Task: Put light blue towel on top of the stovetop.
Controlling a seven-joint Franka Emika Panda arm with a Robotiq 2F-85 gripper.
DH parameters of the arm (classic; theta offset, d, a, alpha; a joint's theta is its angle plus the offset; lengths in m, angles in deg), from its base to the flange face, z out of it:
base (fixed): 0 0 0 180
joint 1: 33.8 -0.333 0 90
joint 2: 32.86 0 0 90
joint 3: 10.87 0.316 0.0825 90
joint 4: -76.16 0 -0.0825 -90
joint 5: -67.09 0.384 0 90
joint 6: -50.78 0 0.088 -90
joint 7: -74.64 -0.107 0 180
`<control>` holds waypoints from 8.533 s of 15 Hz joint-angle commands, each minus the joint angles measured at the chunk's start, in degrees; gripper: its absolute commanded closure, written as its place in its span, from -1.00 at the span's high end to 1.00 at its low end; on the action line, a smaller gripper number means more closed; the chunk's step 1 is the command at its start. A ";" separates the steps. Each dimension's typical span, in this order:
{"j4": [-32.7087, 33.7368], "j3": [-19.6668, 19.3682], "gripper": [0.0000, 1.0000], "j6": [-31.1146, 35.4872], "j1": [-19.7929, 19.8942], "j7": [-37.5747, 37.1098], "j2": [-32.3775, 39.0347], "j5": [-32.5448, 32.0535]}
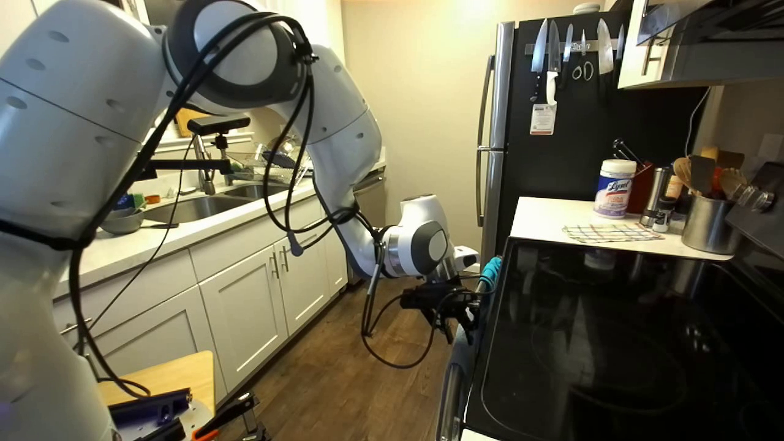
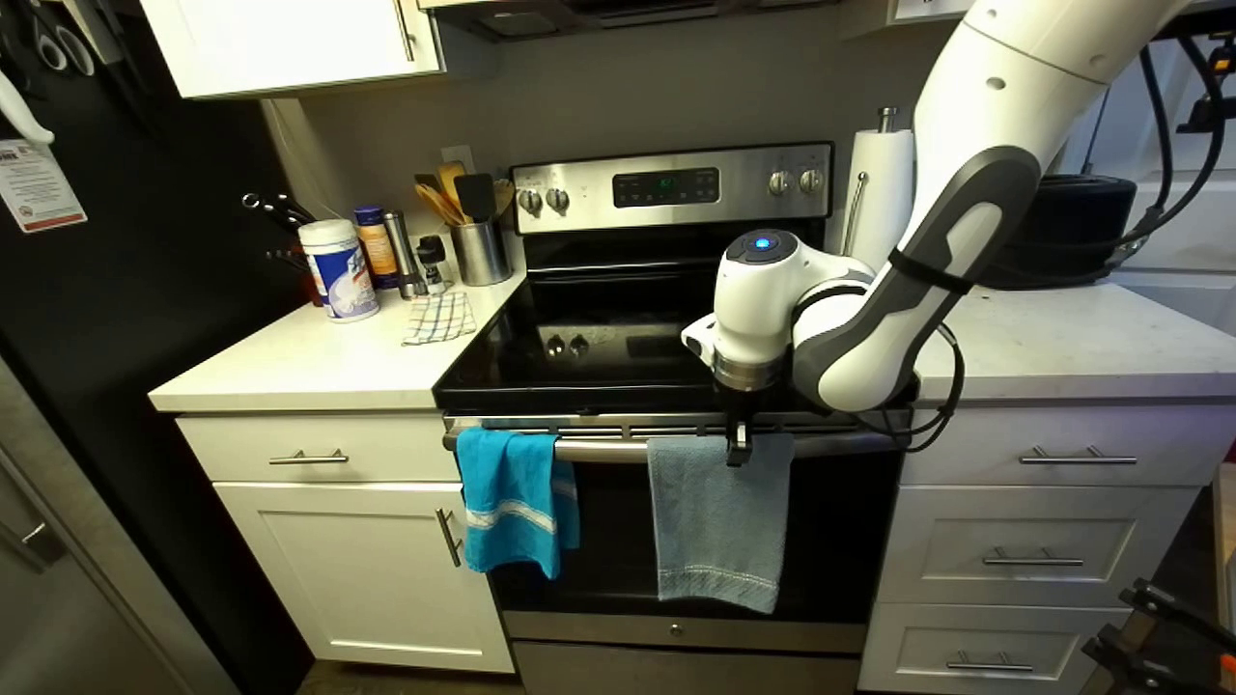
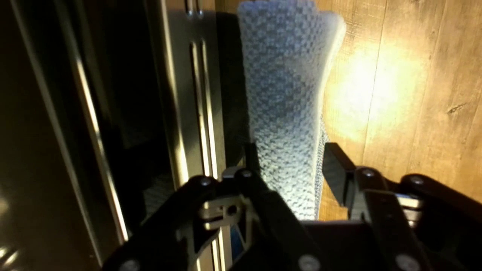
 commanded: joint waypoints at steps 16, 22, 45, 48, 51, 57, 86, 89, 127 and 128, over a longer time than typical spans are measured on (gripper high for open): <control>-11.06 -10.21 -0.83 12.22 -8.15 -1.51 -6.44 -1.59; -10.65 -9.25 -0.51 11.62 -7.66 -0.46 -6.52 -0.81; -1.66 1.27 -0.74 3.08 0.66 4.25 -2.34 5.60; -0.28 2.68 -0.99 2.06 1.87 4.62 -1.24 6.41; 0.39 3.28 -1.00 1.83 2.59 4.88 -0.90 6.72; 0.66 4.22 0.03 1.18 3.26 5.15 -0.63 7.03; -11.73 1.87 -0.97 -2.35 6.80 4.46 -16.27 7.83; -12.44 1.85 -0.97 -5.76 7.69 4.32 -19.64 7.90; 16.70 -2.77 -0.32 -19.04 21.92 13.08 -15.58 16.32; 16.74 -3.06 -0.19 -18.99 21.70 12.63 -15.37 15.80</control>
